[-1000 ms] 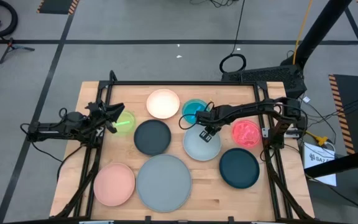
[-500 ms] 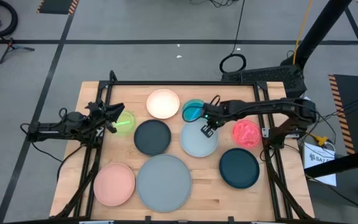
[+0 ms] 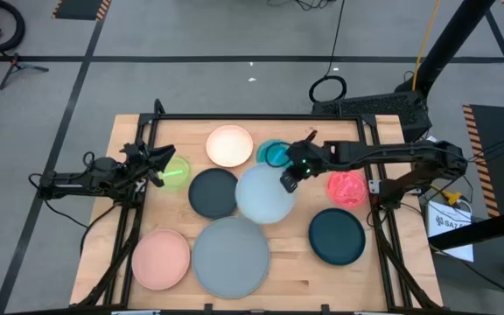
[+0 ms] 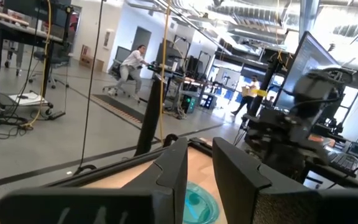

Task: Stack plastic plates
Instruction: Stack the white plate on top of the gray plate

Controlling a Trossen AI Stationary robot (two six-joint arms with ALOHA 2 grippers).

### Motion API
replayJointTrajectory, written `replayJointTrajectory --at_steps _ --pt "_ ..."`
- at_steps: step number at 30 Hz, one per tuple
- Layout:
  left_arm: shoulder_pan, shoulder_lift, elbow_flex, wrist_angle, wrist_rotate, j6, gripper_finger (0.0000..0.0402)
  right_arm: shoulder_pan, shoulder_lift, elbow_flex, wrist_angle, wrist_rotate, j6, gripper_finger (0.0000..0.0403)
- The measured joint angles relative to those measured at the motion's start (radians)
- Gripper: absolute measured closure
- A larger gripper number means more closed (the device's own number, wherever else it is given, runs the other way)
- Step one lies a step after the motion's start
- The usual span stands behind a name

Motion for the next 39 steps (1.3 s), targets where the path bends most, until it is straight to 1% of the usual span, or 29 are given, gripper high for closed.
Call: replayJointTrajectory --at_steps 2,8,15,20,22,26,31,35,39 --pt "0.000 0.000 0.000 0.000 0.000 -0.006 0.0321 0.033 0.020 0.000 0.081 -0.027 0.022 0.0389" --pt "0.000 0.000 -0.001 0.000 0.000 -0.007 0.0321 0.134 0.115 0.000 0.288 -0.033 0.087 0.0395" --pt "0.000 0.000 -0.001 0.000 0.000 -0.010 0.0321 0.198 0.215 0.007 0.440 -0.038 0.163 0.0397" --pt "0.000 0.000 -0.001 0.000 0.000 -0.017 0.0321 0.212 0.297 0.105 0.406 -0.063 0.162 0.0397" --pt "0.000 0.000 -0.001 0.000 0.000 -0.018 0.0321 0.215 0.332 0.155 0.386 -0.097 0.142 0.0397" --pt "0.000 0.000 -0.001 0.000 0.000 -0.017 0.0321 0.223 0.410 0.254 0.267 -0.129 0.119 0.0398" --pt "0.000 0.000 -0.001 0.000 0.000 -0.017 0.0321 0.241 0.503 0.353 0.117 -0.132 0.104 0.0397" --pt "0.000 0.000 -0.001 0.000 0.000 -0.017 0.0321 0.255 0.550 0.389 -0.014 -0.133 0.109 0.0397" --pt "0.000 0.000 -0.001 0.000 0.000 -0.017 0.0321 0.262 0.577 0.391 -0.028 -0.132 0.124 0.0396"
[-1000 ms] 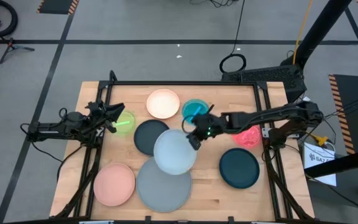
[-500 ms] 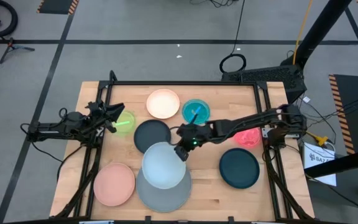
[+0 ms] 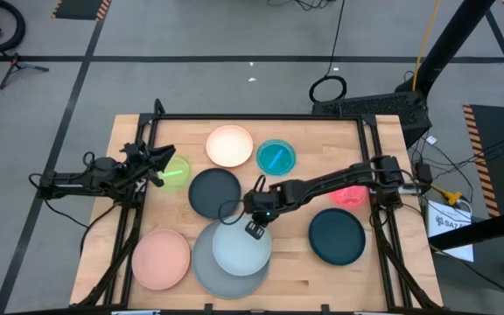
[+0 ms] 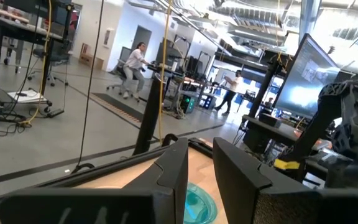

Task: Stack plastic plates
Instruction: Stack the white plate on top of the gray plate

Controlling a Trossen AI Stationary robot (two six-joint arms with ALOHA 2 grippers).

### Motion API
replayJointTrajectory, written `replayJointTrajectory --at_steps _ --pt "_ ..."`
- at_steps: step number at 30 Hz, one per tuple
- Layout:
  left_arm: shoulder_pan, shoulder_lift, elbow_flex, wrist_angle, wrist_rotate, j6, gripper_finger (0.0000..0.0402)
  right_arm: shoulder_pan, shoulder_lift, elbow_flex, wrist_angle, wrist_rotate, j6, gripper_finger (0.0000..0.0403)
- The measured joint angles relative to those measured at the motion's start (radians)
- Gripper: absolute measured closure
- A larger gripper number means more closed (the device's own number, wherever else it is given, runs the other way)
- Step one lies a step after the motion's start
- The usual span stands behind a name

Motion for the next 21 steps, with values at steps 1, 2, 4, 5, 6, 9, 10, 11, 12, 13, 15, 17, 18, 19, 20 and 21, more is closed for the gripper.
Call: replayJointTrajectory --at_steps 1,2,4,5,6,9,10,11,12,13,15,17,18,19,20,21 --pt "0.000 0.000 0.000 0.000 0.000 0.000 0.0321 0.000 0.003 0.000 0.000 0.000 0.000 0.0396" --pt "0.000 0.000 0.000 0.000 0.000 0.000 0.0321 0.002 0.006 0.000 0.000 0.000 0.001 0.0396" --pt "0.000 0.000 0.000 0.000 0.000 0.000 0.0321 0.002 0.010 0.000 0.003 0.001 0.001 0.0396" --pt "0.000 0.000 0.000 0.000 0.000 0.000 0.0321 0.002 0.010 0.000 0.003 0.000 0.001 0.0395" --pt "0.000 0.000 0.000 0.000 0.000 0.000 0.0321 0.002 0.010 0.000 0.003 0.000 0.000 0.0395" --pt "0.000 0.000 0.000 0.000 0.000 0.000 0.0321 0.002 0.010 0.000 0.008 0.002 -0.007 0.0392" --pt "0.000 0.000 0.000 0.000 0.000 0.000 0.0321 0.002 0.010 0.000 0.008 0.003 -0.006 0.0389" --pt "0.000 0.000 0.000 0.000 0.000 0.000 0.0321 0.002 0.010 0.000 0.008 0.003 -0.006 0.0384" --pt "0.000 0.000 0.000 0.000 0.000 0.000 0.0321 0.002 0.010 0.000 0.010 0.003 -0.006 0.0378" --pt "0.000 0.000 0.000 0.000 0.000 0.000 0.0321 0.002 0.010 0.000 0.013 0.003 -0.006 0.0371" --pt "0.000 0.000 0.000 0.000 0.000 0.000 0.0321 0.002 0.010 0.000 0.020 0.003 -0.008 0.0356" --pt "0.000 0.000 0.000 0.000 0.000 0.000 0.0321 0.002 0.010 0.000 0.024 0.003 -0.019 0.0341" --pt "0.000 0.000 0.000 0.000 0.000 0.000 0.0321 0.002 0.010 0.000 0.028 0.003 -0.029 0.0334" --pt "0.000 0.000 0.000 0.000 0.000 0.000 0.0321 0.002 0.010 0.000 0.036 0.003 -0.036 0.0328" --pt "0.000 0.000 0.000 0.000 0.000 0.000 0.0321 0.002 0.010 0.000 0.046 0.003 -0.043 0.0322" --pt "0.000 0.000 0.000 0.000 0.000 0.001 0.0321 0.002 0.010 0.000 0.056 0.003 -0.052 0.0316"
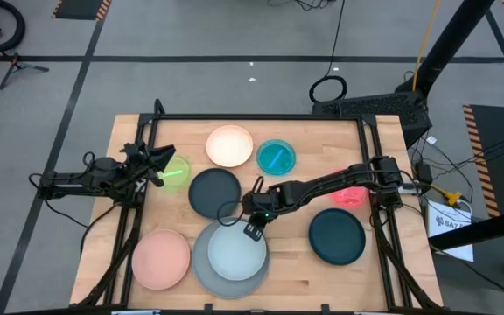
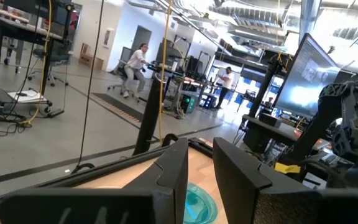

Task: Stack plastic plates
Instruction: Stack the white plate on top of the gray plate, then stack the left black plate on top of the white plate

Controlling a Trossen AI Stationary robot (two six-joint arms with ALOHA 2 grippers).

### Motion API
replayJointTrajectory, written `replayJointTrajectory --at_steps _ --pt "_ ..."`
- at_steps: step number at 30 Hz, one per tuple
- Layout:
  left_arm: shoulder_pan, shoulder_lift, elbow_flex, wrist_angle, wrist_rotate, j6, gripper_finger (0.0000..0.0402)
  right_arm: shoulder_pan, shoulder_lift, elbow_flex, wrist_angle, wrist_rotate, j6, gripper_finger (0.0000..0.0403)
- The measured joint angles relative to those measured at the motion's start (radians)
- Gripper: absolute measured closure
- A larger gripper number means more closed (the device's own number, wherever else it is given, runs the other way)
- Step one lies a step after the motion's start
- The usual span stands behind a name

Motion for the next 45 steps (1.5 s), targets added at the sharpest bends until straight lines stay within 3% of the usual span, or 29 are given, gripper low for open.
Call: replayJointTrajectory --at_steps 8,14,20,27,36,45 --pt "0.000 0.000 0.000 0.000 0.000 -0.002 0.0321 0.006 -0.023 0.000 -0.011 0.025 -0.166 0.0294" --pt "-0.001 0.000 0.000 -0.007 0.005 -0.076 0.0321 0.059 -0.114 0.000 -0.119 0.183 -0.338 0.0294" --pt "-0.002 0.000 0.000 -0.084 0.115 -0.171 0.0321 0.134 -0.204 -0.006 -0.195 0.312 -0.454 0.0294" --pt "-0.024 0.016 0.000 -0.167 0.158 -0.316 0.0321 0.188 -0.325 -0.165 -0.116 0.381 -0.509 0.0294" --pt "-0.084 0.216 0.000 -0.071 0.158 -0.455 0.0321 0.172 -0.562 -0.433 0.156 0.587 -0.591 0.0294" --pt "-0.085 0.488 0.001 0.027 0.143 -0.612 0.0321 0.151 -0.788 -0.546 0.251 0.706 -0.655 0.0294"
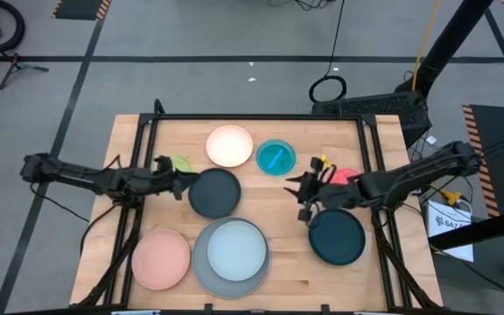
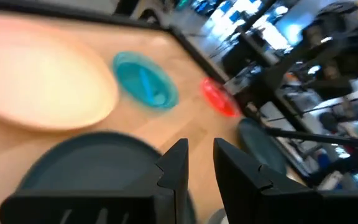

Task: Stack plastic plates
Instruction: Stack the left black plate on top of the white plate

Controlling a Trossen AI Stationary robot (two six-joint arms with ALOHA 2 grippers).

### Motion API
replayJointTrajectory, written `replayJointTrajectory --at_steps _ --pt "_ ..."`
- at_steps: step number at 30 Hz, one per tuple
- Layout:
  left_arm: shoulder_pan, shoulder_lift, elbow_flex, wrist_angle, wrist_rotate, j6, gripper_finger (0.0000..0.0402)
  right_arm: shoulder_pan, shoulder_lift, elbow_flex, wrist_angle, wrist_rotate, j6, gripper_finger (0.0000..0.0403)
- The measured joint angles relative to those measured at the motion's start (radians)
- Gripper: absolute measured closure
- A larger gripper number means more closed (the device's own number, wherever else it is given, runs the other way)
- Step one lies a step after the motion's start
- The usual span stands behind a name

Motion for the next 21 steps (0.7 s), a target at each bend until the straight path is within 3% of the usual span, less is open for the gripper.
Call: replayJointTrajectory --at_steps 3,7,10,13,15,17,19,21 --pt "0.039 0.078 0.028 -0.029 -0.015 -0.043 0.0321 -0.002 -0.047 -0.014 0.014 0.012 -0.036 0.0294" --pt "0.087 0.185 0.169 -0.238 0.000 -0.032 0.0321 -0.007 -0.084 -0.017 0.047 0.028 -0.044 0.0294" --pt "0.121 0.278 0.311 -0.464 -0.001 0.096 0.0321 -0.006 -0.083 -0.018 0.030 0.028 -0.060 0.0294" --pt "0.170 0.371 0.438 -0.639 -0.015 0.350 0.0321 -0.006 -0.083 -0.019 0.014 0.028 -0.076 0.0294" --pt "0.202 0.427 0.495 -0.709 0.064 0.565 0.0321 -0.006 -0.083 -0.019 0.013 0.028 -0.078 0.0294" --pt "0.231 0.473 0.524 -0.708 0.216 0.752 0.0321 -0.006 -0.082 -0.019 0.013 0.028 -0.086 0.0294" --pt "0.264 0.509 0.534 -0.680 0.327 0.857 0.0321 -0.006 -0.082 -0.019 0.013 0.028 -0.093 0.0294" --pt "0.304 0.543 0.540 -0.665 0.368 0.888 0.0321 -0.005 -0.082 -0.019 0.013 0.028 -0.094 0.0294"
